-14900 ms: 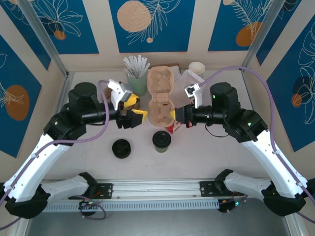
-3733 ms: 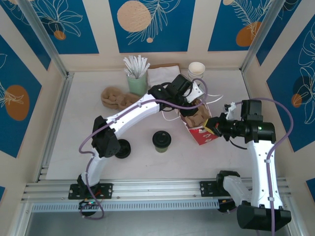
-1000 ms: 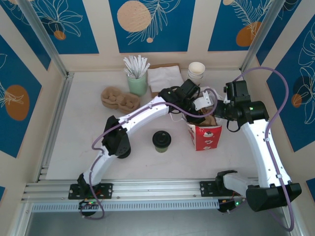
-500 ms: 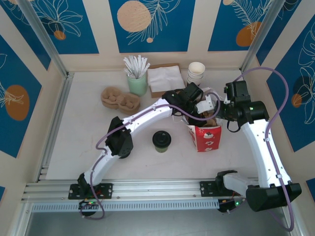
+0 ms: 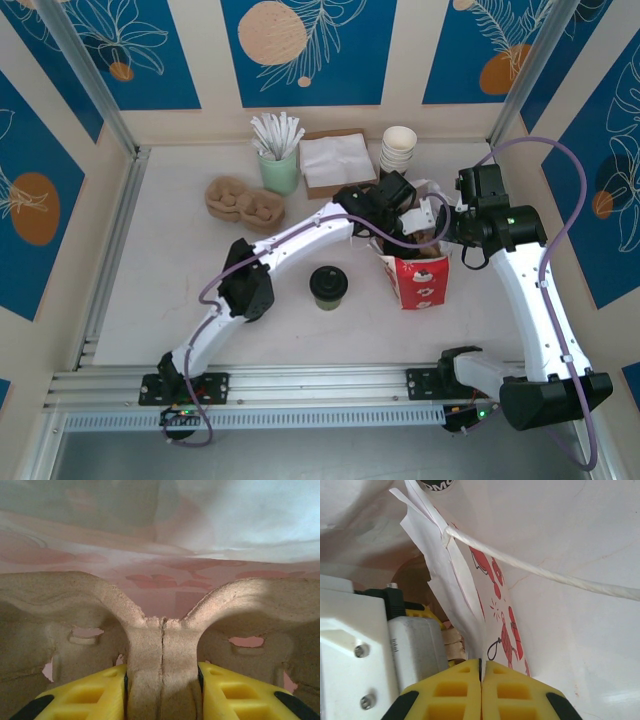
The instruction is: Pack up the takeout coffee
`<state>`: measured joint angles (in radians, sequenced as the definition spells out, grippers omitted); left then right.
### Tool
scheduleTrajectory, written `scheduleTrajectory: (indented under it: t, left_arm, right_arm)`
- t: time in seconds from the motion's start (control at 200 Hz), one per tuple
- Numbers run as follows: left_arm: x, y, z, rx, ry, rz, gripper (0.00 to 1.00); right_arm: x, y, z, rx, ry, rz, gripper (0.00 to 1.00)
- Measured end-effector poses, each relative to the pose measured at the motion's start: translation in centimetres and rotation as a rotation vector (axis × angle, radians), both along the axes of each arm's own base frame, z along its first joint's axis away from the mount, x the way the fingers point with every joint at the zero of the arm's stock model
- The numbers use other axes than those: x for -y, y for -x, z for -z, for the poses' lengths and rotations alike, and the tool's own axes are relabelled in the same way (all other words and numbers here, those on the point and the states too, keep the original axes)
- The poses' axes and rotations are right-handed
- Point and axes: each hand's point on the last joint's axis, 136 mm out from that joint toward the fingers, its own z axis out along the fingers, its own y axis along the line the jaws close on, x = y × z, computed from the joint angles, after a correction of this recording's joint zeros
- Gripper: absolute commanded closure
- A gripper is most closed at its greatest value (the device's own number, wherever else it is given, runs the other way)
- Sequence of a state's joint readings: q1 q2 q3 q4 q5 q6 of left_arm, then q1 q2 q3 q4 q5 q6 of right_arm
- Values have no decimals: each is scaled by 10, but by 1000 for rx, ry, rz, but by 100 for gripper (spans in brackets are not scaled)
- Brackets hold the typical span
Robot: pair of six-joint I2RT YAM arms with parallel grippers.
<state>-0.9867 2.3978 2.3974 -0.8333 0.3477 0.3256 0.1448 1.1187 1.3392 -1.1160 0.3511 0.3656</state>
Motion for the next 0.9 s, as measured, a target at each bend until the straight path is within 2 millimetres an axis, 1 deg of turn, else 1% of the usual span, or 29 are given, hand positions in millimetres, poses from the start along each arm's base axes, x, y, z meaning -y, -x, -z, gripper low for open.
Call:
scheduleTrajectory:
  t: [0.3, 0.9]
  left_arm:
    - [5, 5, 16, -3, -23, 23, 62]
    - [16, 7, 23, -26, 5, 32, 62]
  right_arm:
    - [0, 1, 1, -7, 1, 0, 96]
    - [3, 3, 4, -18, 17, 9, 99]
